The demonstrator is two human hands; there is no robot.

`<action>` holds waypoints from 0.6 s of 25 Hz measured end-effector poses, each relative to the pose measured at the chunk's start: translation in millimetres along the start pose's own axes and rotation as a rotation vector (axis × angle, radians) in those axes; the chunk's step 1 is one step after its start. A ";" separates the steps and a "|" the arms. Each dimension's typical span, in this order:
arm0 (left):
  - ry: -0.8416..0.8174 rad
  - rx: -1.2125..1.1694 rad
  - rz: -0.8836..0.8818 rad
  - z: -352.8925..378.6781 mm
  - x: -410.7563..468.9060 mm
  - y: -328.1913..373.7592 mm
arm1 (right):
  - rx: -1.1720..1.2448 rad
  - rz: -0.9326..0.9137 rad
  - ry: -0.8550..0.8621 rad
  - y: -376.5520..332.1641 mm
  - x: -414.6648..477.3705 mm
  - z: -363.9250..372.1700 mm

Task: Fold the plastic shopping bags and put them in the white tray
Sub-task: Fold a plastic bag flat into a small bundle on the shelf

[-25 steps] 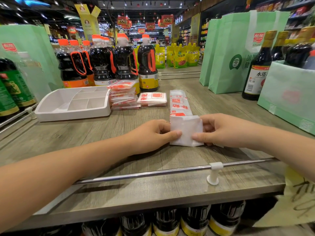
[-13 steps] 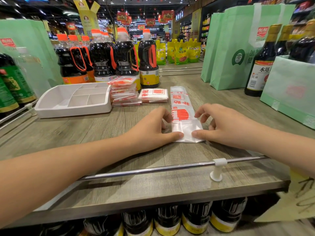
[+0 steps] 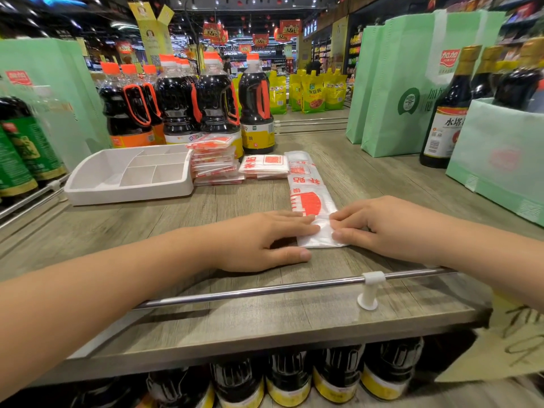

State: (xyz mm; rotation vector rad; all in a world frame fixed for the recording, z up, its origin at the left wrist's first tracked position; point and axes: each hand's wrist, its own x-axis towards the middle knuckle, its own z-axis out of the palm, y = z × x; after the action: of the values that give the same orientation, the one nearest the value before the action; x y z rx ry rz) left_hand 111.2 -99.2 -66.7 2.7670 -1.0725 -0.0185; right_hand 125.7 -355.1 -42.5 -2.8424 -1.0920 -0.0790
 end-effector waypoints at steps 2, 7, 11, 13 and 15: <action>-0.064 0.025 0.004 -0.5 -1.8 -0.8 | 0.013 0.015 -0.050 1.0 -1.2 -1.3; -0.062 0.212 0.015 -11.0 2.2 6.6 | 0.138 0.064 -0.215 8.0 -13.9 -8.7; 0.002 0.331 0.086 -13.2 2.6 13.1 | -0.024 -0.014 -0.083 5.8 -16.2 -10.5; 0.039 0.341 0.136 -12.1 2.9 12.1 | -0.204 -0.115 -0.041 -1.5 -16.2 -11.5; 0.066 0.317 0.138 -10.5 3.6 10.4 | -0.281 -0.181 0.014 -4.5 -15.0 -11.5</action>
State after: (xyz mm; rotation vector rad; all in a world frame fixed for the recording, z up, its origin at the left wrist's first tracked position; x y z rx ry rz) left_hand 107.7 -107.5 -54.5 2.9309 -1.3506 0.2822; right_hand 111.4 -363.0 -32.0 -2.9656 -1.4375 -0.2875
